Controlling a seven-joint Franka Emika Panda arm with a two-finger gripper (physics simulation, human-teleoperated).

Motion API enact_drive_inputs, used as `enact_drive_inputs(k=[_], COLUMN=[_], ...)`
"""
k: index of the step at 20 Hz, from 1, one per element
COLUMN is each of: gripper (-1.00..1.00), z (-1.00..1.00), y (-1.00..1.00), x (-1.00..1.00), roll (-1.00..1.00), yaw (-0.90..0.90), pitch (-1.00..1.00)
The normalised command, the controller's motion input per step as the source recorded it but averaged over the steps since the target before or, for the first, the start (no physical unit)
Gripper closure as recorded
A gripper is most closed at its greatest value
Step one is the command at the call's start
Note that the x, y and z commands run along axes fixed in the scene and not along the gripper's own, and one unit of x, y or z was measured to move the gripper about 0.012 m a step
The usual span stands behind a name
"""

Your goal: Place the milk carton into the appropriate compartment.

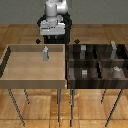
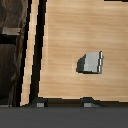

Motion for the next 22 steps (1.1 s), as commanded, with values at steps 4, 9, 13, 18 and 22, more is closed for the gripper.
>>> enact_drive_inputs(k=[4, 9, 13, 18, 22], gripper=[-1.00, -1.00, -1.00, -1.00, -1.00], z=[0.00, 0.00, 0.00, 0.00, 0.00], y=[0.00, -0.60, -0.25, 0.00, 0.00], x=[0.00, 0.00, 0.25, 0.60, 0.00], roll=[0.00, 0.00, 0.00, 0.00, 0.00], yaw=[0.00, 0.00, 0.00, 0.00, 0.00], pitch=[0.00, 0.00, 0.00, 0.00, 0.00])
